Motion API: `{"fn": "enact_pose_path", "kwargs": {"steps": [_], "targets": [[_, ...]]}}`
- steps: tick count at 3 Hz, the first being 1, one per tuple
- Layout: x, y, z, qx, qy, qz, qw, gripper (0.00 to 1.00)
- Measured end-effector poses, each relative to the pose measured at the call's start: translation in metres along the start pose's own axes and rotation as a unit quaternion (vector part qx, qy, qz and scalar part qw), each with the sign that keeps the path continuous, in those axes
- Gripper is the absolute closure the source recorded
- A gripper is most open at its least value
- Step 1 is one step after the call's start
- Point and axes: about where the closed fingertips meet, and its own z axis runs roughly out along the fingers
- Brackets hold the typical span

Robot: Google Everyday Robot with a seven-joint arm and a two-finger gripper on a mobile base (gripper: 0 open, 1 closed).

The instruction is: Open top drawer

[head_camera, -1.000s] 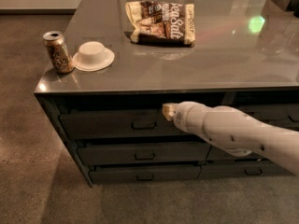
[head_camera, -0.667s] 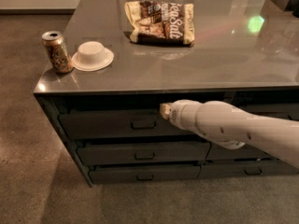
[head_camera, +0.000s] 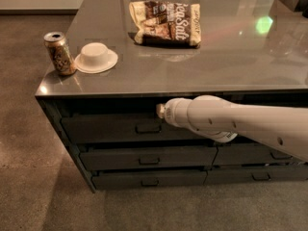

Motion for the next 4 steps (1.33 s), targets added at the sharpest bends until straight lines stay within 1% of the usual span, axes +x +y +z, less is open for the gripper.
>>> {"fn": "enact_pose_path", "kwargs": {"steps": [1,2,4], "targets": [[-0.007,0.008,0.012,-0.004,0.001,0.013,0.9999,1.0],[-0.005,0.011,0.017,-0.006,0.005,0.015,0.9999,1.0],[0.013,0.011,0.031,-0.004,0.036,0.009,0.9993,1.0]]}}
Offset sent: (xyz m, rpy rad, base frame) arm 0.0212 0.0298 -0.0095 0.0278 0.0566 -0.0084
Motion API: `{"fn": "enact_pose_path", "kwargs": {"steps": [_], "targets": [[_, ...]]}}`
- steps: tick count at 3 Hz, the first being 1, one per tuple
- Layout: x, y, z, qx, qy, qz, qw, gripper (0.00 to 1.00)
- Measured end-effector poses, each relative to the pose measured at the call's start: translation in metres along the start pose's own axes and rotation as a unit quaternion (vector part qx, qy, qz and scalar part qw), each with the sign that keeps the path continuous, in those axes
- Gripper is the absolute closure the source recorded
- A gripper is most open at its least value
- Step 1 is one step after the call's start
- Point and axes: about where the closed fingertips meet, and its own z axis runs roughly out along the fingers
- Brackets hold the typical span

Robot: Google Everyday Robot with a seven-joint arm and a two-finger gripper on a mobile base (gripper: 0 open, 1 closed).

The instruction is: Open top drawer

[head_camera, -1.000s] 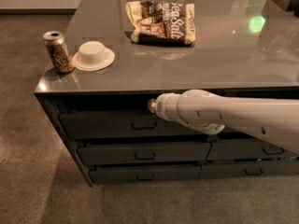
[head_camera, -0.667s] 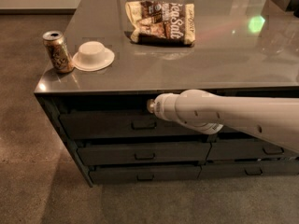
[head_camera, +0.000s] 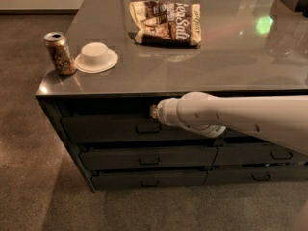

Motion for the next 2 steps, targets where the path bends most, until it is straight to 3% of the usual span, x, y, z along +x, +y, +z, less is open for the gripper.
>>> {"fn": "enact_pose_path", "kwargs": {"steps": [2], "targets": [[0.0009,-0.0013,-0.0025,0.004,0.008,-0.014,0.9999,1.0]]}}
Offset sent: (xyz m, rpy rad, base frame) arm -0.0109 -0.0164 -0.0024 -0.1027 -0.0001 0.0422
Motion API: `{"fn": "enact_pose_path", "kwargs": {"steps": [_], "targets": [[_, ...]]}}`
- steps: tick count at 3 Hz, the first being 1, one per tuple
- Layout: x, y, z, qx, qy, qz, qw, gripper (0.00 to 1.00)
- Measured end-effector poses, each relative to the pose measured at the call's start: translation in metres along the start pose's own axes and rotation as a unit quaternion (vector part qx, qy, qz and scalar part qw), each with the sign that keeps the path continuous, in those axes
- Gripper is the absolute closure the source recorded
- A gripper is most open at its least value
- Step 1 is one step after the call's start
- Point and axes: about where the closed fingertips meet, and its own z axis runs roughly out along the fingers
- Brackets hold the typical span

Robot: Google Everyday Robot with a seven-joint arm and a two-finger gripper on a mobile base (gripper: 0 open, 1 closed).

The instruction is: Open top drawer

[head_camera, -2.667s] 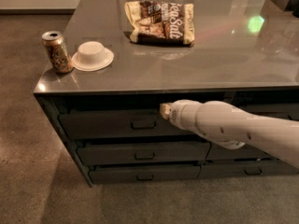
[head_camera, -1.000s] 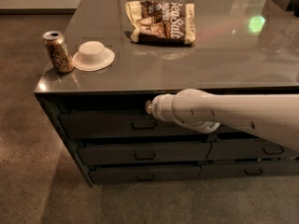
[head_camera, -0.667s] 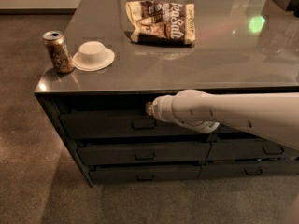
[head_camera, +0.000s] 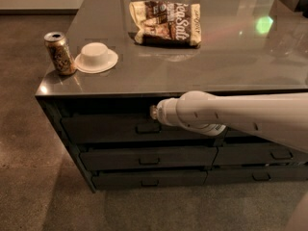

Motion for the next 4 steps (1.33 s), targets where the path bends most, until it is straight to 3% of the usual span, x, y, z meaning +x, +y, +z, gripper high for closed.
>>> {"fn": "enact_pose_path", "kwargs": {"steps": [4], "targets": [[0.0005,-0.0022,-0.0034,0.004,0.008,-0.02,0.9998,1.0]]}}
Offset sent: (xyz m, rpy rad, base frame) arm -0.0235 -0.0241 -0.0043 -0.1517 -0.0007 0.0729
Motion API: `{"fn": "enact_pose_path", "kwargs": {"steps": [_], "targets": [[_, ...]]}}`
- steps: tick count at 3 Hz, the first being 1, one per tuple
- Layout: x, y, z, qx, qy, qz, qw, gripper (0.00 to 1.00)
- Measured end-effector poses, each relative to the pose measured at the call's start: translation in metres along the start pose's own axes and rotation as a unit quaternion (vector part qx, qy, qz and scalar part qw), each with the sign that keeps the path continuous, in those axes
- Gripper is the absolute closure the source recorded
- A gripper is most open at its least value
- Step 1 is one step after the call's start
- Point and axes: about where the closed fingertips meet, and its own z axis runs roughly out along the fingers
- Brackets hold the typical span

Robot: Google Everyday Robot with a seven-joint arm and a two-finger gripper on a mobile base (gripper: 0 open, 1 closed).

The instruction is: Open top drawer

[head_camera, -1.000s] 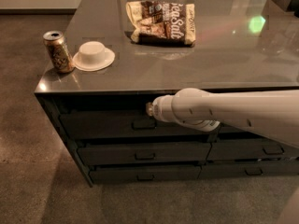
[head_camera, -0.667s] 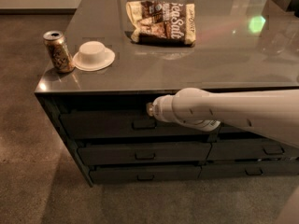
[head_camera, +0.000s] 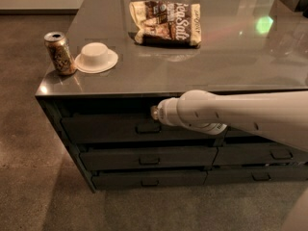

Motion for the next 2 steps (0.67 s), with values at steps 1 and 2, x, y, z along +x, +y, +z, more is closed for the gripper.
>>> {"fn": "enact_pose_path", "kwargs": {"steps": [1,2], "targets": [[0.0006,0.0001,-0.0004,0.001,0.003,-0.006,1.0,1.0],[0.0002,0.0008,-0.0018,0.0,0.006,-0.013,0.9999,1.0]]}}
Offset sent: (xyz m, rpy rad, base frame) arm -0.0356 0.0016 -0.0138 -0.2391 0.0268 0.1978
